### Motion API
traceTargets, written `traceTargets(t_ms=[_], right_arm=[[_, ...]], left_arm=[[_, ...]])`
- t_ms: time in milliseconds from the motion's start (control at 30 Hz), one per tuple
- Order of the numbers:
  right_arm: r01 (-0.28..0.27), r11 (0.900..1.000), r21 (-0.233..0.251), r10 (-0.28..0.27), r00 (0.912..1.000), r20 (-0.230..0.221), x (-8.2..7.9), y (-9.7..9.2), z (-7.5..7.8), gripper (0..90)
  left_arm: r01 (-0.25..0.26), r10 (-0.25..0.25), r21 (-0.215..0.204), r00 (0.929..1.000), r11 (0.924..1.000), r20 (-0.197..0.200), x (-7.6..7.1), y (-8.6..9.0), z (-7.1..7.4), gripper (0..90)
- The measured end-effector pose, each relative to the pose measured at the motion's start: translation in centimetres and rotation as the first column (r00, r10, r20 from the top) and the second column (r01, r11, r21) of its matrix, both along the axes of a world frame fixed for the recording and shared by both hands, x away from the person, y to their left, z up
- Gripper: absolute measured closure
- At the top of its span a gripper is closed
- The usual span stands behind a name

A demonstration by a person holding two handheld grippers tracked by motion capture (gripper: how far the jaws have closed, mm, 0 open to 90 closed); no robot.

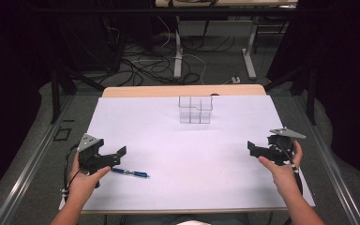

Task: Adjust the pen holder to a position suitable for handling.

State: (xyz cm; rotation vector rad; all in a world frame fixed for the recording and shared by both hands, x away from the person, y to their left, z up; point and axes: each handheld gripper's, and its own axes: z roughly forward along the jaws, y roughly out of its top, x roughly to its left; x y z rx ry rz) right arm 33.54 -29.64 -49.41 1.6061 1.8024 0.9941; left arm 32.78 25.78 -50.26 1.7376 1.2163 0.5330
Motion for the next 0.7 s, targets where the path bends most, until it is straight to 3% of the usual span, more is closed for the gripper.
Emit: traceTargets(t_ms=[133,267,500,700], right_arm=[[-0.018,0.9991,-0.038,0.017,0.9996,-0.023,0.4,0.5,0.5,10.3],[-0.043,0.9990,-0.014,0.043,0.9985,-0.035,1.1,1.0,1.2,17.8],[-0.074,0.9969,-0.029,0.072,0.9955,-0.063,3.2,2.1,2.8,28.4],[-0.165,0.9822,-0.091,0.162,0.9860,-0.040,4.9,3.2,4.7,38.4]], left_arm=[[-0.012,0.012,-0.009,0.9999,0.9999,0.002,0.0,0.0,0.4,1.2],[-0.018,0.018,-0.012,0.9998,0.9998,-0.005,0.0,0.1,0.5,1.8],[-0.018,0.018,-0.008,0.9998,0.9998,-0.001,-0.1,0.1,0.5,2.4],[-0.023,0.023,-0.008,0.9997,0.9997,0.001,-0.3,0.4,0.6,4.3]])
